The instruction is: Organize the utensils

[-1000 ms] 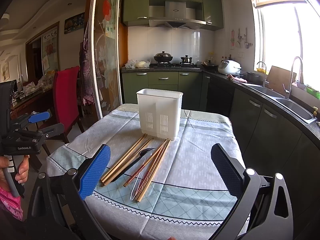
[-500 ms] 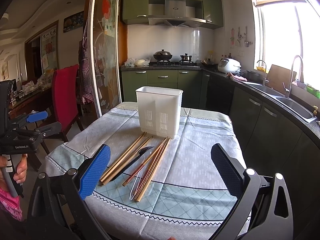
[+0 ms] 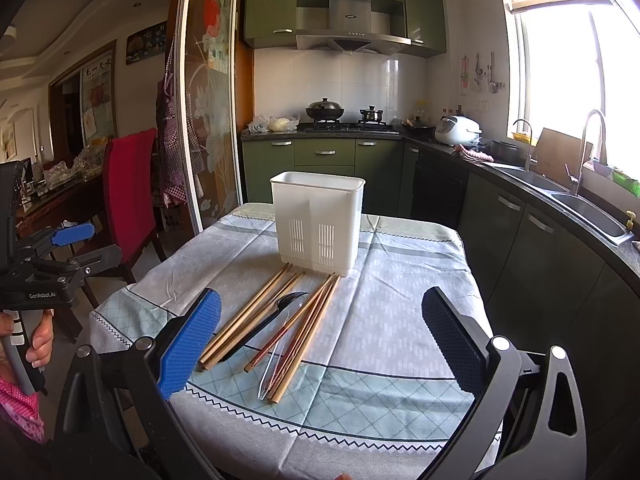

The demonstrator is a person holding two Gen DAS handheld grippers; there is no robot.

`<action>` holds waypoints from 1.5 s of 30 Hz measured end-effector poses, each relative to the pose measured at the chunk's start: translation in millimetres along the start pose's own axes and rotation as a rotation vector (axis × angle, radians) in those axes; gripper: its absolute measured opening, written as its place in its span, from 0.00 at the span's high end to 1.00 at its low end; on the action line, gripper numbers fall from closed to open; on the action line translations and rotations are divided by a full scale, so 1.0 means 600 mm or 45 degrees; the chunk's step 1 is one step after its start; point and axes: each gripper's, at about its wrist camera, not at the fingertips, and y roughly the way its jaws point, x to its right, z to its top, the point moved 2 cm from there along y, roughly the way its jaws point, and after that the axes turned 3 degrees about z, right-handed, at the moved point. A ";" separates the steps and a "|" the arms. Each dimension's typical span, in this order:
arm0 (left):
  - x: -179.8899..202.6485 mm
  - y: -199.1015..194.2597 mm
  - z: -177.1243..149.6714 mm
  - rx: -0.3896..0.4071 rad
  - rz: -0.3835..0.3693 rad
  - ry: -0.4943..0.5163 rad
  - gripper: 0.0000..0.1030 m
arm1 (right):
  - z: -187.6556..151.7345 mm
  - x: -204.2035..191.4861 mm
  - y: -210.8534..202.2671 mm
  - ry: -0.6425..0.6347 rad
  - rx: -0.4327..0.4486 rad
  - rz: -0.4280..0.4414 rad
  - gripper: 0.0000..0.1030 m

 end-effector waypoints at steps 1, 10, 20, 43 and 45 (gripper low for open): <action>0.000 0.000 0.001 0.000 -0.001 -0.001 0.06 | 0.002 -0.001 -0.001 0.001 -0.001 0.000 0.04; -0.001 0.000 -0.001 -0.003 -0.002 -0.003 0.06 | 0.002 -0.002 -0.001 0.000 -0.003 0.000 0.04; -0.001 0.000 -0.001 -0.004 -0.002 -0.004 0.06 | -0.001 -0.001 0.003 0.001 -0.004 0.000 0.04; 0.014 0.042 -0.003 -0.085 -0.038 0.010 0.06 | -0.014 0.020 0.023 0.030 -0.054 -0.013 0.04; 0.022 0.066 0.006 -0.143 -0.063 0.009 0.06 | -0.018 0.030 0.030 0.043 -0.081 -0.028 0.04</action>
